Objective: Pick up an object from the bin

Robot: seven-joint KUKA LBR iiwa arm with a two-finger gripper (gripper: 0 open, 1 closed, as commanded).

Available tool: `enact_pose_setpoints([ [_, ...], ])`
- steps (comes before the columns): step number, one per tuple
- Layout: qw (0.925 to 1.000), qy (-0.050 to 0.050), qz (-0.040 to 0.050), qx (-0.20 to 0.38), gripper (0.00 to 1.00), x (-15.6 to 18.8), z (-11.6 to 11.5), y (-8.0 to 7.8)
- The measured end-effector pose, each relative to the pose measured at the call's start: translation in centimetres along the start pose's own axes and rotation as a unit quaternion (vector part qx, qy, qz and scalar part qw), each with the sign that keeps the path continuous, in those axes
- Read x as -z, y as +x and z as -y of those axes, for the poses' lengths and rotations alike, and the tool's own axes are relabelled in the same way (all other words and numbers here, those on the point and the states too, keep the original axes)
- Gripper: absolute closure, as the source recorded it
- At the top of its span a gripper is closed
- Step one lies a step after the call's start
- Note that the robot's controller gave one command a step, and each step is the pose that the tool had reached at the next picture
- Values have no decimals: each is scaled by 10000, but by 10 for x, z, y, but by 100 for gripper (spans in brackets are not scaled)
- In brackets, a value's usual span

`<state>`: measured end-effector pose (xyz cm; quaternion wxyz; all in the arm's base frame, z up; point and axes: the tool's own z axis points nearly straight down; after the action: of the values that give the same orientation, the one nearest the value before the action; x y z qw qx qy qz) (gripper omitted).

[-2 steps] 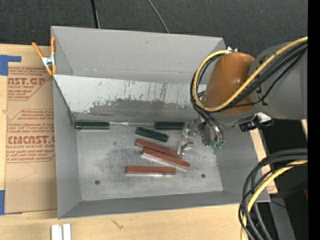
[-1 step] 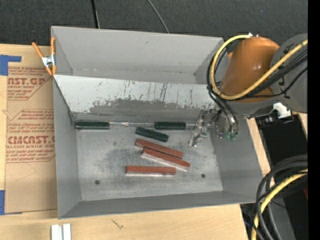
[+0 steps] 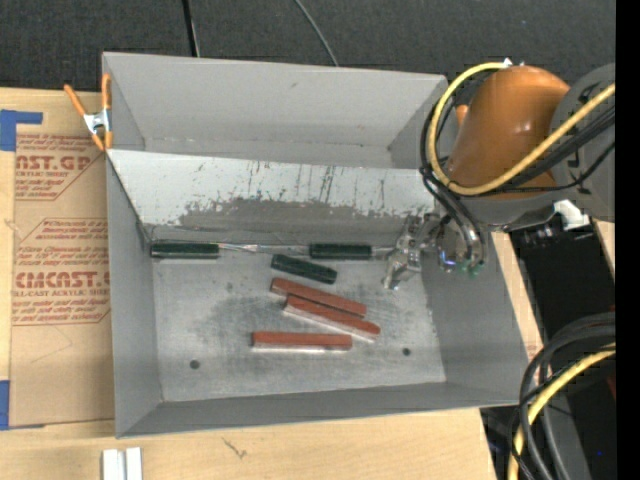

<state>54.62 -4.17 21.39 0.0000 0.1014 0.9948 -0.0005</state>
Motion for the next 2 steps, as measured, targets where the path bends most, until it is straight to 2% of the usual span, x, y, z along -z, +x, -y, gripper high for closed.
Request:
enact_pose_setpoints([
  [1, 9961, -5, 6, 881, 0, -6, 10, 22],
  [2, 9961, -5, 7, 883, 0, -6, 10, 22],
])
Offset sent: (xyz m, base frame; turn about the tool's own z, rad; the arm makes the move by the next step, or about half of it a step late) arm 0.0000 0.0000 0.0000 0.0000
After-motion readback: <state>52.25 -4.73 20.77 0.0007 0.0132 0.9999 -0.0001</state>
